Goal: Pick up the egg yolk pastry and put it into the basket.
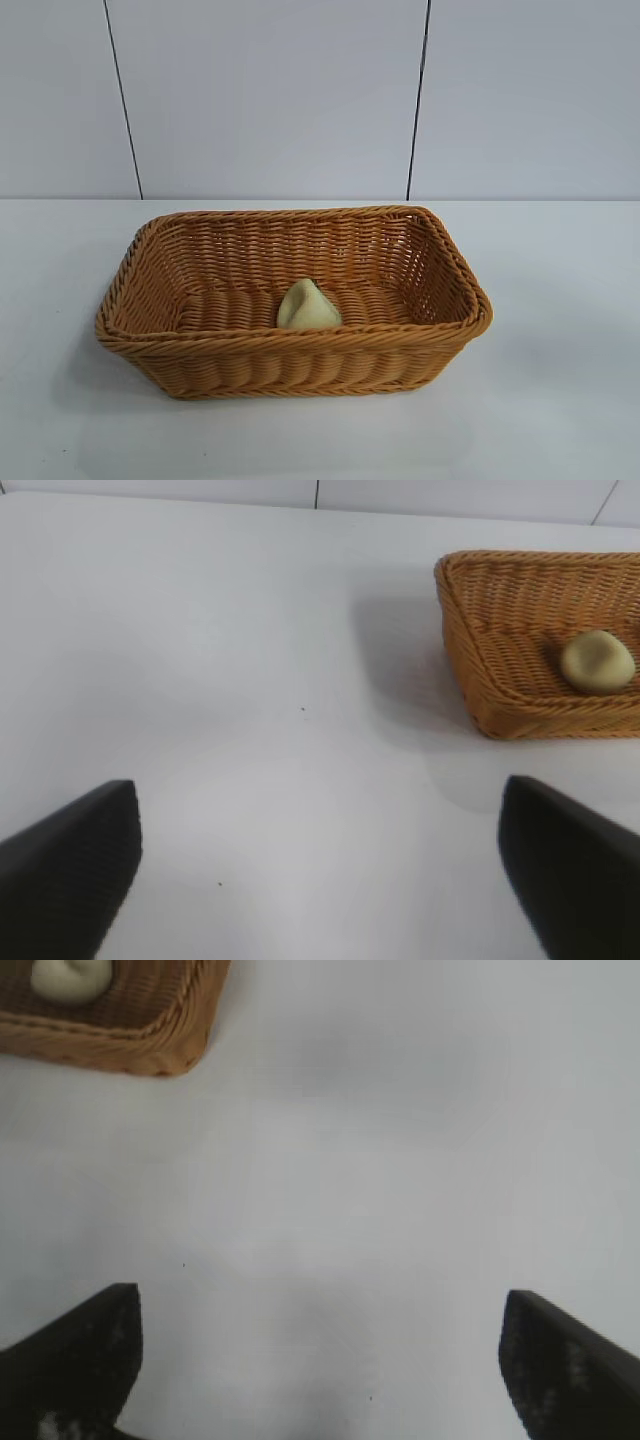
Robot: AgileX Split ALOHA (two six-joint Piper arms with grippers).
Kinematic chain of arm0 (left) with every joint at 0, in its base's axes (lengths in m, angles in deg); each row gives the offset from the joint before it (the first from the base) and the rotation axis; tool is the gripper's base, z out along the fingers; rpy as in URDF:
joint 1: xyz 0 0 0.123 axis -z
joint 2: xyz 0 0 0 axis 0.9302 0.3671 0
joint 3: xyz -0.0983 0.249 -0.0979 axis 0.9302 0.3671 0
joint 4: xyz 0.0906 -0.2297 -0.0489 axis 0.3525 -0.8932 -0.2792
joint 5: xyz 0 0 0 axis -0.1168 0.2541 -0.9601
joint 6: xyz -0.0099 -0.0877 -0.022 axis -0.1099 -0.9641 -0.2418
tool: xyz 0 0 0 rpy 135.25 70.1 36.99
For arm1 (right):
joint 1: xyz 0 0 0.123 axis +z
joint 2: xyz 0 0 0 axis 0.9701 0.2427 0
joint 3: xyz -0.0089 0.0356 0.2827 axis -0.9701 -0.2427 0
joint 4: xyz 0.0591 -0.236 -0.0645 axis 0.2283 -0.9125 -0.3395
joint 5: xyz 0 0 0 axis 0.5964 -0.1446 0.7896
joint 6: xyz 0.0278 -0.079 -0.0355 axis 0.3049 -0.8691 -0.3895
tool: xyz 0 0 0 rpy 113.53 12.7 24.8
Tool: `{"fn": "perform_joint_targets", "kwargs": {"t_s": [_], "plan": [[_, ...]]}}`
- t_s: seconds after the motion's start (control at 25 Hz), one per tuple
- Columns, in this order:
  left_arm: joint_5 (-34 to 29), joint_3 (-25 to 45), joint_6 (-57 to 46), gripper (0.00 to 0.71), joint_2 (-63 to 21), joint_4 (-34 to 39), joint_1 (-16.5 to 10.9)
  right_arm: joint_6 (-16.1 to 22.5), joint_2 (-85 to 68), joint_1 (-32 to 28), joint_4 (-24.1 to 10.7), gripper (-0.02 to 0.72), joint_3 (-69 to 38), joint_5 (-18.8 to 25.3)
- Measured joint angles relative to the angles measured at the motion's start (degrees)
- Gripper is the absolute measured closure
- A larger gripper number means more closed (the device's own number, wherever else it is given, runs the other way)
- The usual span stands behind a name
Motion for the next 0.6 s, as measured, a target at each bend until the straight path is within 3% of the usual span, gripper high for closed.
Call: {"fn": "perform_joint_targets", "kwargs": {"t_s": [0.2, 0.6], "plan": [[0.0, 0.0, 0.0, 0.015, 0.0, 0.0, 0.0, -0.1, -9.0, 0.0, 0.0, 0.008, 0.0, 0.1], [0.0, 0.0, 0.0, 0.015, 0.0, 0.1, 0.0, -0.1, -9.6, 0.0, 0.0, 0.008, 0.0, 0.2]]}}
